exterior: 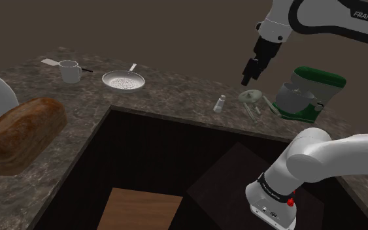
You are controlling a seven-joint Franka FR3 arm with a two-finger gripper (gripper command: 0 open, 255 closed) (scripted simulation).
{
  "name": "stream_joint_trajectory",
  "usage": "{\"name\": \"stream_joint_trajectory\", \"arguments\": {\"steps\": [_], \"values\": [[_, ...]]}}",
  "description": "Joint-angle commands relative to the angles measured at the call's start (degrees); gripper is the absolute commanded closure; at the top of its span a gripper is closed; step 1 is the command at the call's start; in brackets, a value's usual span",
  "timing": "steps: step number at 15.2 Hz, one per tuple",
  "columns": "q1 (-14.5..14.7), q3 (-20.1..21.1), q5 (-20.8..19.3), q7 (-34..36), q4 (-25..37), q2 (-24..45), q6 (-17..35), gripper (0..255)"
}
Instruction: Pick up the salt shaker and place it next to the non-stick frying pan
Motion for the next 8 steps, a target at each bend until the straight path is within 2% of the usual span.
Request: {"name": "stream_joint_trajectory", "arguments": {"steps": [1,8], "values": [[0.0,0.0,0.0,0.0,0.0,0.0,0.0,0],[-1.8,-8.4,-2.1,-6.9,-2.2,8.0,10.5,0]]}}
